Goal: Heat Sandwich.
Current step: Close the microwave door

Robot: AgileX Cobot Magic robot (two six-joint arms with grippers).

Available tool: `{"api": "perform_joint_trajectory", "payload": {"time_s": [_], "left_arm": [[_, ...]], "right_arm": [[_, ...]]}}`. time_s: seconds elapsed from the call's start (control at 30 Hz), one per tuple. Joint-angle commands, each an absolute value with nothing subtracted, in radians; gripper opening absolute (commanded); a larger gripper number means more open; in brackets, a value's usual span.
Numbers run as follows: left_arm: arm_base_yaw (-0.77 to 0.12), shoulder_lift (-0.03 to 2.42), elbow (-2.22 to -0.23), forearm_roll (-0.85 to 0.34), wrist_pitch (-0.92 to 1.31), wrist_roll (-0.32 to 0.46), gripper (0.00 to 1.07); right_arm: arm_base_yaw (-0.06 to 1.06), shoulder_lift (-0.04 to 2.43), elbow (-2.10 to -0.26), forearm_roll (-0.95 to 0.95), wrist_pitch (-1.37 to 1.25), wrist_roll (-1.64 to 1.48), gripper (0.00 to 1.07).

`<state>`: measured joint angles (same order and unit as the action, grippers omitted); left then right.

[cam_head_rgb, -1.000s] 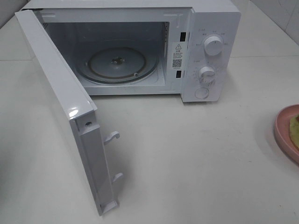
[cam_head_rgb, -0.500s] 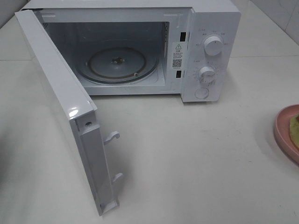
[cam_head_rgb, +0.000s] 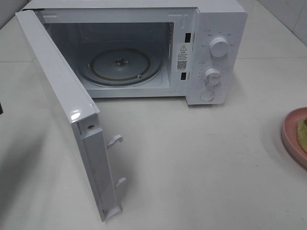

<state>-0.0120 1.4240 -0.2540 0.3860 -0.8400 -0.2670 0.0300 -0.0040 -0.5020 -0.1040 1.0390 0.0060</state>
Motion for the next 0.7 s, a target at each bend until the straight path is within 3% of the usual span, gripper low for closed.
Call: {"api": "perform_joint_trajectory", "payload": {"time_s": [0.03,0.07,0.23,0.7], "left_arm": [[-0.085,1.453,-0.270,0.317,-0.858,-0.230,0.00],[-0.131,1.475,-0.270,0.236,-0.860,-0.205,0.00],[-0.236,1.516,-0.281,0.111,-0.863,-0.152,0.00],[-0.410,1.600,-0.374,0.020,-0.856,-0.136,0.00]], "right_arm": [[0.022,-0.031,-0.504,-0.106,1.036,0.008,0.76],[0.022,-0.031,-0.504,-0.106,1.036,0.008,0.76],[0.022,-0.031,-0.504,-0.106,1.036,0.008,0.76],[0.022,-0.031,-0.504,-0.106,1.036,0.008,0.76]]}}
